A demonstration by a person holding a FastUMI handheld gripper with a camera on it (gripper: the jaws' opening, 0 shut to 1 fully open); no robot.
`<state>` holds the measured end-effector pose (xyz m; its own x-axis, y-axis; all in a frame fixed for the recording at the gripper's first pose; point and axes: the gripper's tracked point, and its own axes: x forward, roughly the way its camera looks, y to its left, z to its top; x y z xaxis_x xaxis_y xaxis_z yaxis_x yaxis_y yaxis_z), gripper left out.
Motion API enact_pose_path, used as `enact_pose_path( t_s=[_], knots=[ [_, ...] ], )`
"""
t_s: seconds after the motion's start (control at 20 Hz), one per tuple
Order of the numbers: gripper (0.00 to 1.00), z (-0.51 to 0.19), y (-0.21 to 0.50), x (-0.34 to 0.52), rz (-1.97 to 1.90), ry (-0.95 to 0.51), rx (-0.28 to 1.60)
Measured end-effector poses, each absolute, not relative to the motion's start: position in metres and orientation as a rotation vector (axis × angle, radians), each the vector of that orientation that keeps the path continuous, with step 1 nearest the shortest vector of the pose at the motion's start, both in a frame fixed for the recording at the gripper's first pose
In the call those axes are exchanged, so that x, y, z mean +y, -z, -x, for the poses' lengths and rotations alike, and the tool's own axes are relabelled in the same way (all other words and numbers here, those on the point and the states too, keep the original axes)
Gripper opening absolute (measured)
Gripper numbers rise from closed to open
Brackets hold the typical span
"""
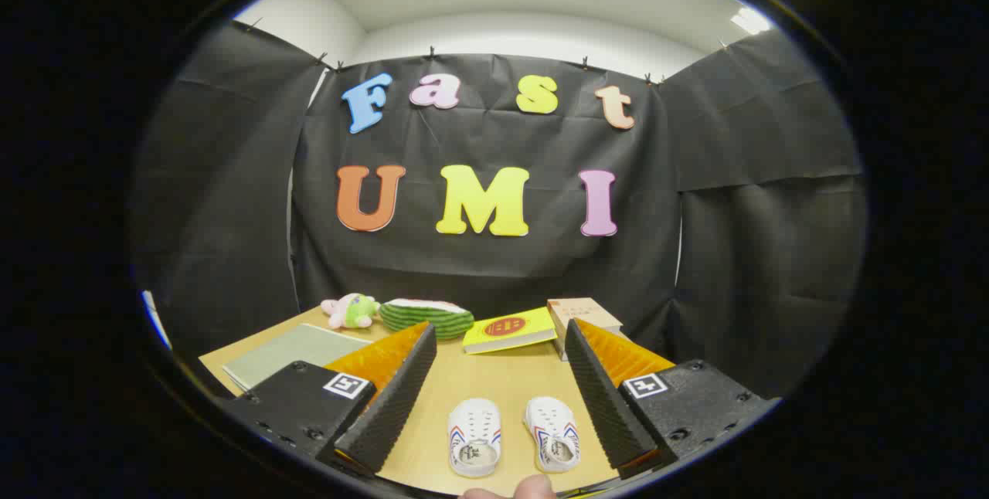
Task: Open the storage box then place both shoes into the box .Put the left shoe in first, then the right shoe, with the right side of both shoes facing outward in a uniform manner.
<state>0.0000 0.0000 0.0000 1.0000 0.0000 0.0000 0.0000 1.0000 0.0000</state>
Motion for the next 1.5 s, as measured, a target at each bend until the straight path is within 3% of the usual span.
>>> enact_pose_path(
  t_s=[1.5],
  knots=[
    [1.00, -0.015, 0.019, 0.028, -0.034, -0.154, 0.080]
  ],
)
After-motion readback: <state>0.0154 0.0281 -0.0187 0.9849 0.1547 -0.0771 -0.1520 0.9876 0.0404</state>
